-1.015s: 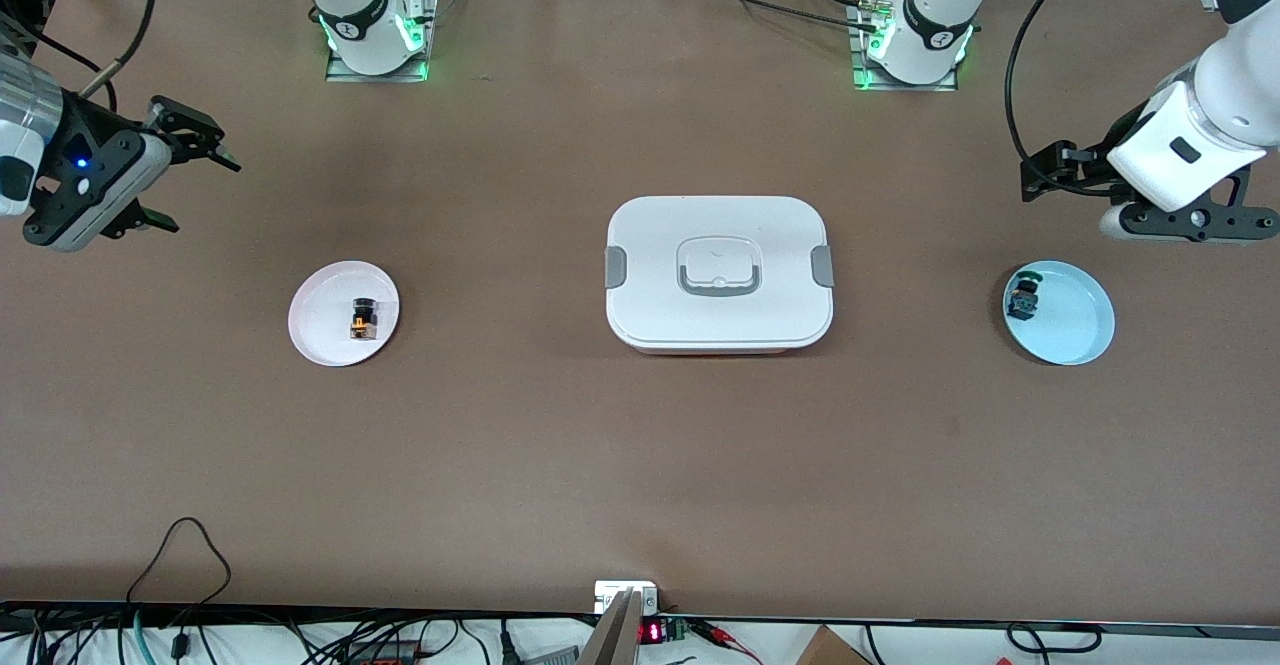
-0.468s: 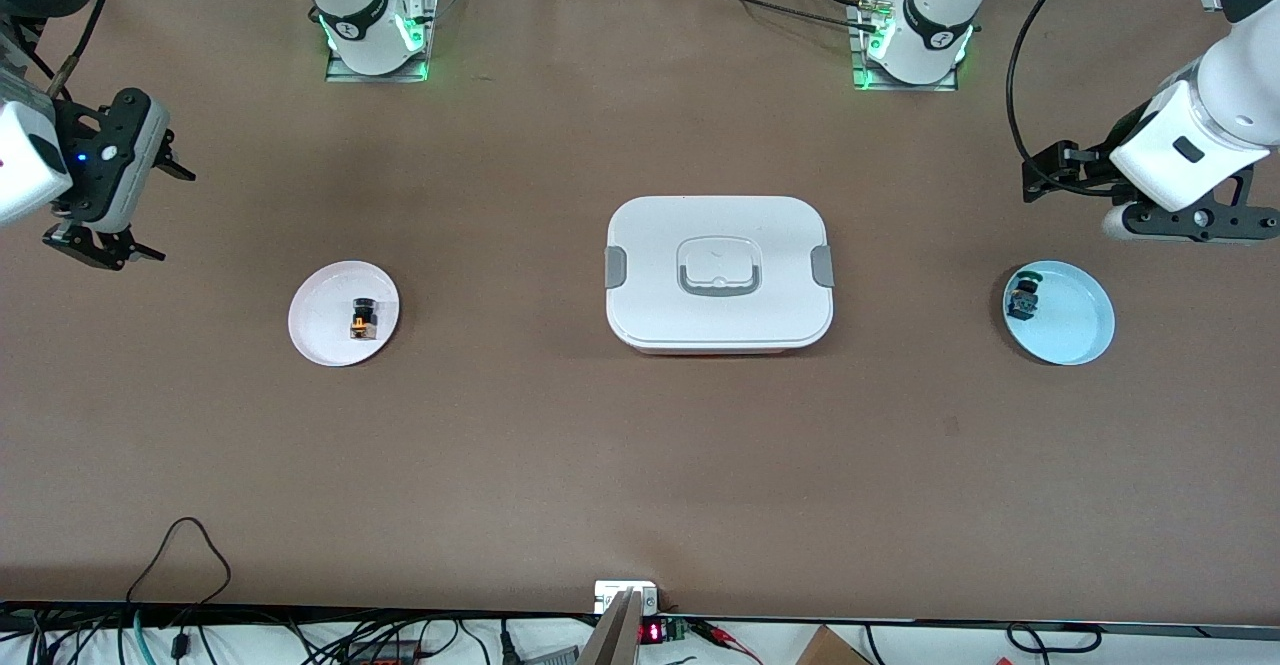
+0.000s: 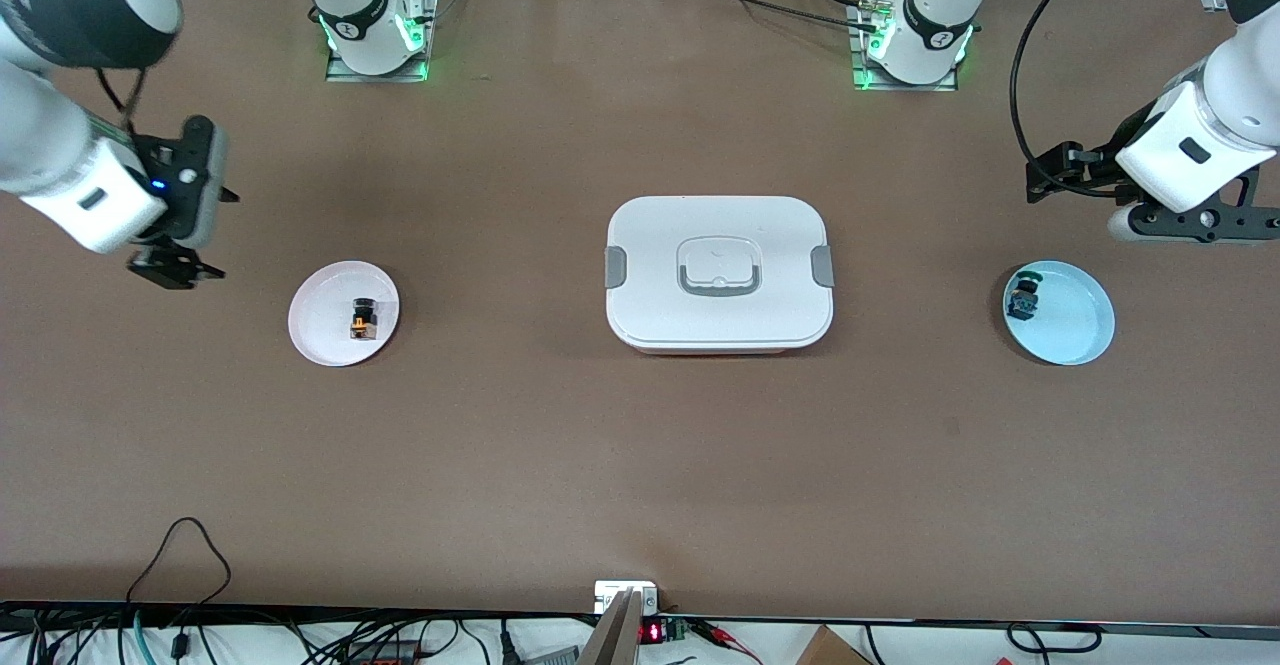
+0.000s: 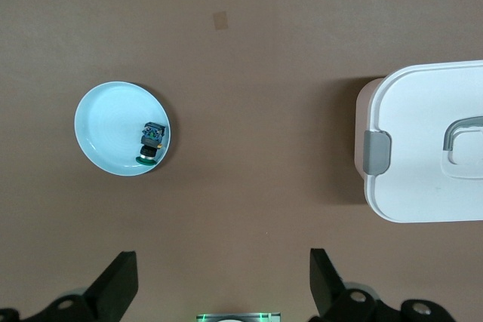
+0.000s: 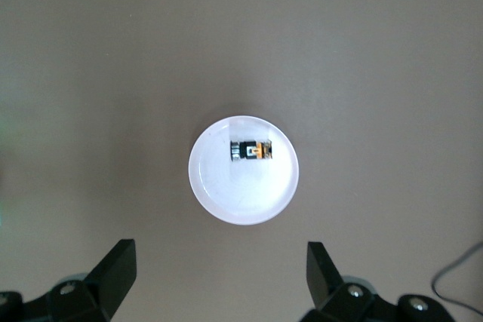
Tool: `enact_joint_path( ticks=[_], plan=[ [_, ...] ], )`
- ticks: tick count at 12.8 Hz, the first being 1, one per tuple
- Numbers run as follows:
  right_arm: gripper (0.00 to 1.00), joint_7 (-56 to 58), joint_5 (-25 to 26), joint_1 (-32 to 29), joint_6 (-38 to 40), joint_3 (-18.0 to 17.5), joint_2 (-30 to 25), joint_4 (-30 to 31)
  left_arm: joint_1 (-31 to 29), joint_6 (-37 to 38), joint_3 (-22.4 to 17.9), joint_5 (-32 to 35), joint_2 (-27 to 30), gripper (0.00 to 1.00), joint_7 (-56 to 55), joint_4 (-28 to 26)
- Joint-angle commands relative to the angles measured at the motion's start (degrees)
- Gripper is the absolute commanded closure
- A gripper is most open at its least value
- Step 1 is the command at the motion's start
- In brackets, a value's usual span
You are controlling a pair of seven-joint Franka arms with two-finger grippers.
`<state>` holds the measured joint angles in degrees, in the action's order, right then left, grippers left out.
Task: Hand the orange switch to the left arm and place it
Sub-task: 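Lower the right gripper onto the orange switch and close it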
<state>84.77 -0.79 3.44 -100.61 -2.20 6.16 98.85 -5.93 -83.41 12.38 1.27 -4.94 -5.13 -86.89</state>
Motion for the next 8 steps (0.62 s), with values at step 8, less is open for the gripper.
enact_joint_path(
  ticks=[8],
  plan=[
    [0.00,2.51,0.71,0.43,-30.24,0.01,11.66,20.33,-0.40,0.62,-0.17,0.40,-0.68,0.00,0.82,1.81]
  ],
)
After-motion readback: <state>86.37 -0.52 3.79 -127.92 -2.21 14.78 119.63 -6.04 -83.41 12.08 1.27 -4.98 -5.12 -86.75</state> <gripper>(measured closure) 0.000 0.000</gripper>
